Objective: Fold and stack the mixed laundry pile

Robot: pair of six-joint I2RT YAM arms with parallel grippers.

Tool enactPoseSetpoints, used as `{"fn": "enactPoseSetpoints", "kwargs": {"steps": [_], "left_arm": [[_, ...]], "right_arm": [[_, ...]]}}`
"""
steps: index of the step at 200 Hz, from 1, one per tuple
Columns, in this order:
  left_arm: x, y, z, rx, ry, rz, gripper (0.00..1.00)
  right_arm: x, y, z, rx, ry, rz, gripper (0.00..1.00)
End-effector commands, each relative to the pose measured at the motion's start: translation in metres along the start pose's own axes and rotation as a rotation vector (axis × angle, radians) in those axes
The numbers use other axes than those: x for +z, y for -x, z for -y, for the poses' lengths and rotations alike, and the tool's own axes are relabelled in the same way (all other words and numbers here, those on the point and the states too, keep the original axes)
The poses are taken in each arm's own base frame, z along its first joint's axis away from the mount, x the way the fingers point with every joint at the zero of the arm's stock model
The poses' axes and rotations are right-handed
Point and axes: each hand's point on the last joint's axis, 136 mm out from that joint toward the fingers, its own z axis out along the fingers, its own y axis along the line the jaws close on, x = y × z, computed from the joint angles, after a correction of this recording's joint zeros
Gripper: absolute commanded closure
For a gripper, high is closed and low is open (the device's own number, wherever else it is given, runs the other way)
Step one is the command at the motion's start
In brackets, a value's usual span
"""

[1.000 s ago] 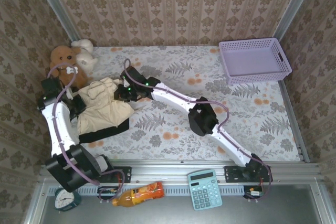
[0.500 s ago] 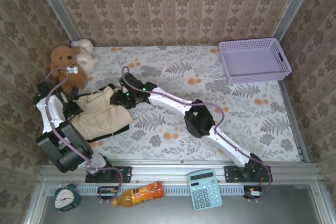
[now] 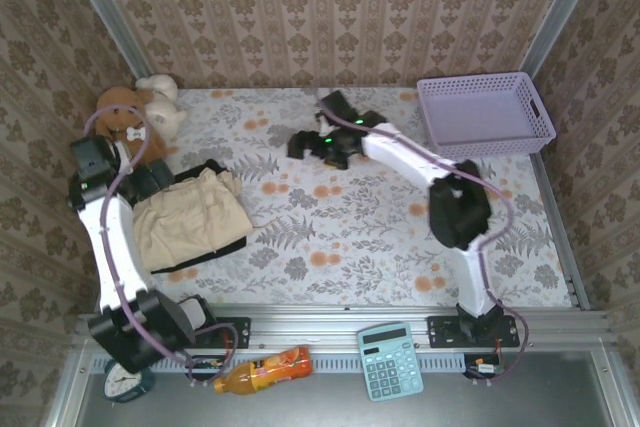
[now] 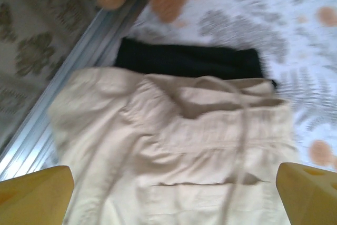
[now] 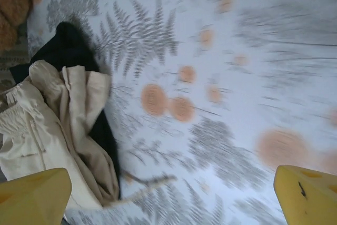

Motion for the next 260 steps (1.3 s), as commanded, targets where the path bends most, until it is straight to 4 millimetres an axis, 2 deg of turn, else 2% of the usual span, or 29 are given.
{"fn": "enactPoseSetpoints", "kwargs": {"steps": [1, 28, 43, 63, 82, 110, 130, 142, 157, 176, 207, 224, 235, 242, 250, 260], "left_arm": [[-0.001, -0.005, 0.046, 0.065, -0.215, 0.099, 0.0], [0.013, -0.027, 0.089, 0.241, -0.329, 0.225, 0.0], [0.028, -0.043, 0.104, 0.34, -0.331, 0.275, 0.0], [0.047, -0.054, 0.108, 0.387, -0.312, 0.317, 0.0], [0.067, -0.057, 0.099, 0.393, -0.26, 0.327, 0.0], [0.098, -0.054, 0.09, 0.404, -0.186, 0.35, 0.0], [0.118, -0.054, 0.091, 0.423, -0.176, 0.367, 0.0], [0.126, -0.053, 0.091, 0.431, -0.166, 0.407, 0.0], [0.127, -0.045, 0.093, 0.434, -0.164, 0.451, 0.0], [0.125, -0.037, 0.093, 0.397, -0.181, 0.524, 0.0], [0.127, -0.035, 0.089, 0.386, -0.167, 0.555, 0.0], [0.139, -0.035, 0.079, 0.352, -0.128, 0.584, 0.0], [0.152, -0.041, 0.084, 0.382, -0.139, 0.565, 0.0], [0.152, -0.036, 0.088, 0.399, -0.126, 0.585, 0.0], [0.153, -0.042, 0.087, 0.395, -0.119, 0.538, 0.0], [0.152, -0.041, 0.088, 0.404, -0.122, 0.576, 0.0]], "right_arm": [[-0.053, 0.011, 0.068, -0.036, -0.14, 0.084, 0.0], [-0.108, 0.008, 0.174, 0.004, -0.342, 0.161, 0.0], [-0.129, 0.001, 0.224, -0.008, -0.413, 0.207, 0.0], [-0.151, -0.005, 0.271, -0.078, -0.524, 0.3, 0.0], [-0.159, -0.009, 0.298, -0.093, -0.579, 0.387, 0.0], [-0.152, 0.004, 0.306, -0.186, -0.572, 0.573, 0.0], [-0.148, 0.014, 0.314, -0.225, -0.589, 0.684, 0.0], [-0.145, 0.017, 0.313, -0.214, -0.573, 0.671, 0.0], [-0.142, 0.017, 0.307, -0.245, -0.544, 0.722, 0.0], [-0.146, 0.012, 0.305, -0.256, -0.547, 0.761, 0.0], [-0.147, 0.005, 0.301, -0.286, -0.52, 0.807, 0.0], [-0.142, -0.004, 0.303, -0.306, -0.505, 0.842, 0.0], [-0.147, -0.002, 0.303, -0.303, -0.512, 0.877, 0.0], [-0.146, -0.004, 0.304, -0.297, -0.522, 0.856, 0.0], [-0.146, -0.002, 0.303, -0.306, -0.523, 0.877, 0.0], [-0.146, -0.003, 0.303, -0.302, -0.528, 0.862, 0.0]]}}
